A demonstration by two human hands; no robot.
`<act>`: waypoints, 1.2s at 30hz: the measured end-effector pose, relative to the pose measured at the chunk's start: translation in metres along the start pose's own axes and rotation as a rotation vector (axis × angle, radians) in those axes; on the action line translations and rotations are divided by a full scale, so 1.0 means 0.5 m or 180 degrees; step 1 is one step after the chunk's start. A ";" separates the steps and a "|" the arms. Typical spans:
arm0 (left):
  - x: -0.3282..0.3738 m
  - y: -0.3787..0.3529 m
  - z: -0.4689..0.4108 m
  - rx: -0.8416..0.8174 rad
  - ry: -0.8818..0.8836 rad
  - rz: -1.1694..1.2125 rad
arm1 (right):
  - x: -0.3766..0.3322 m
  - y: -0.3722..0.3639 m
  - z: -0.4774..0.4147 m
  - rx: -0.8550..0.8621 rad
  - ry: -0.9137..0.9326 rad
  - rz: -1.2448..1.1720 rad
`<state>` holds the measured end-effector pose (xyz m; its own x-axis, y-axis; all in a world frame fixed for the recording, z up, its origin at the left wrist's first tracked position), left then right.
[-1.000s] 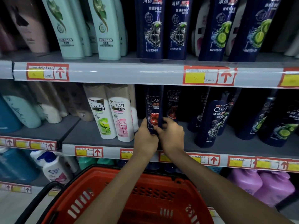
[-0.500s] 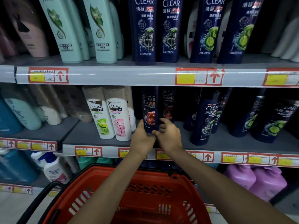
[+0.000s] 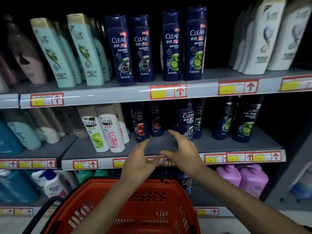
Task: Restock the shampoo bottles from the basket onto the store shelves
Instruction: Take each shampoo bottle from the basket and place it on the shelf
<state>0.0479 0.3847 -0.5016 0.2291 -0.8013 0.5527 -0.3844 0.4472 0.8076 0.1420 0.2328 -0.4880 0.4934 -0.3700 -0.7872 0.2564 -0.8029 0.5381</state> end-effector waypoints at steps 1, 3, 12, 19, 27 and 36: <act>0.017 -0.001 0.005 0.0045 -0.0054 -0.0121 | 0.002 0.020 0.009 0.0051 0.0039 0.0034; 0.053 -0.006 0.006 0.0108 -0.0132 -0.0381 | 0.013 0.059 0.024 0.0169 0.0087 0.0122; 0.200 -0.097 -0.094 0.0315 0.0249 0.0044 | 0.130 0.166 -0.020 0.0488 -0.0502 0.0000; 0.221 -0.148 -0.167 0.0740 0.0456 0.1014 | 0.179 0.169 -0.076 0.0484 -0.0677 -0.0094; 0.163 -0.126 -0.121 0.0768 0.0152 0.1982 | 0.199 0.143 -0.102 0.0739 -0.0663 -0.0298; 0.091 -0.070 -0.070 0.0769 -0.0005 0.1692 | 0.145 0.046 -0.124 0.0749 -0.0680 0.0217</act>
<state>0.1028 0.3465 -0.4976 -0.0524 -0.4924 0.8688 -0.6394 0.6849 0.3495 0.2349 0.2163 -0.5139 0.3107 -0.4965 -0.8106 0.0171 -0.8497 0.5270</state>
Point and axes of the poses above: each hand's wrist, its own z-axis away from the middle knuckle, its own y-axis out of the back of the hand, x = y × z, the point moved 5 cm from there along -z, towards the middle knuckle, and after that the axes turned 8 degrees about -z, right-handed, at the moved point
